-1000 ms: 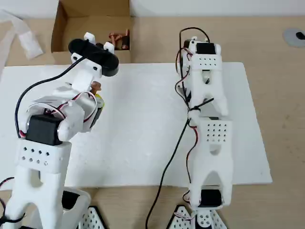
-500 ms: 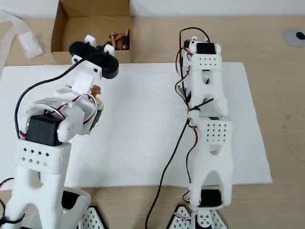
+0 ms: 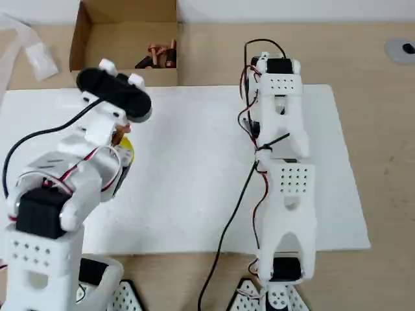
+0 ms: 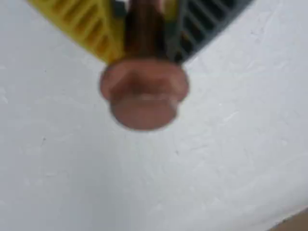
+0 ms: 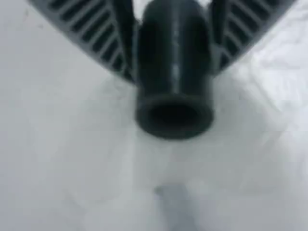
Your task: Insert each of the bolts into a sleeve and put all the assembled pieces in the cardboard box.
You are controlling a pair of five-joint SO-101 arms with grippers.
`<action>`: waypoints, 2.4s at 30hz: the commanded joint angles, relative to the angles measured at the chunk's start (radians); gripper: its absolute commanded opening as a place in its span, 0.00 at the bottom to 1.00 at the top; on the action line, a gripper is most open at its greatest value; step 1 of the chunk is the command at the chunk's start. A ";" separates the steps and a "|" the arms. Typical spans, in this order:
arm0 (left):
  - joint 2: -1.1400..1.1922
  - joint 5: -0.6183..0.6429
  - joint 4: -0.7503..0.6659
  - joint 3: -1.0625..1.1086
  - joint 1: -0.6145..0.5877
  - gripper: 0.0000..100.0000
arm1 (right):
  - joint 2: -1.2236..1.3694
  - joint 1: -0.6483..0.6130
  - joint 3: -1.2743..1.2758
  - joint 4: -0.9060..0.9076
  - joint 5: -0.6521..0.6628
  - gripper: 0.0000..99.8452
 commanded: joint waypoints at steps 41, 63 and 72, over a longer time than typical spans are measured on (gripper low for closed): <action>-0.774 0.402 -0.813 0.735 -0.241 0.01 | -1.765 -0.524 1.451 -0.434 0.218 0.01; -0.774 0.687 -0.974 0.736 0.198 0.01 | -2.193 -0.694 2.219 -1.353 0.247 0.01; -0.773 0.572 -0.968 0.698 0.201 0.01 | -2.292 -0.693 2.244 -1.399 0.292 0.01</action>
